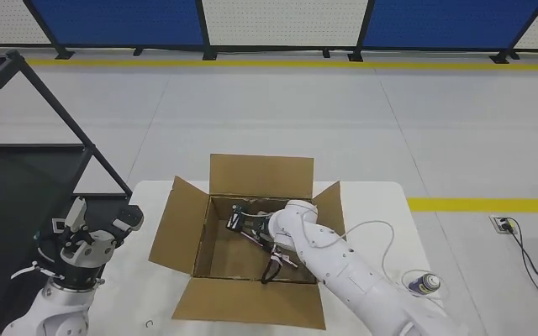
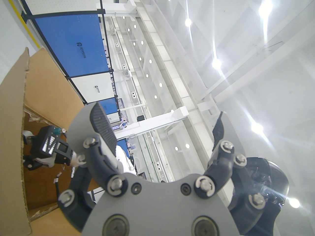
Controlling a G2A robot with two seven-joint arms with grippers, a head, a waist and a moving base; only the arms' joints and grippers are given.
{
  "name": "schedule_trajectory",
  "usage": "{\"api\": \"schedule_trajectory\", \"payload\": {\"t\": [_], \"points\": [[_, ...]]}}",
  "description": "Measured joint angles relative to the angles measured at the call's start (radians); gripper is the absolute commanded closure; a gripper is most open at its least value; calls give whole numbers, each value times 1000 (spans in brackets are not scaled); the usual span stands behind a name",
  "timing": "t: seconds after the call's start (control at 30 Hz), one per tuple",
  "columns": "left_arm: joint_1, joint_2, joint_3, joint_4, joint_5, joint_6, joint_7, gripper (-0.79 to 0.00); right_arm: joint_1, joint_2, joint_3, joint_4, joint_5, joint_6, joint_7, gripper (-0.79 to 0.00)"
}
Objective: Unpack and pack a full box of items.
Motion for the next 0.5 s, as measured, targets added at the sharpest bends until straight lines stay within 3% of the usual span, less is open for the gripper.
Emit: {"api": "schedule_trajectory", "payload": {"t": [0.13, 0.33, 0.5], "points": [[0, 0, 0, 0, 0, 0, 0, -785, -4, -1, 6, -7, -16, 4, -14, -409], [0, 0, 0, 0, 0, 0, 0, -785, -17, 5, 22, -26, -37, 5, -10, -785], [0, 0, 0, 0, 0, 0, 0, -785, -26, 9, 38, -36, -47, 6, -1, -785]]}}
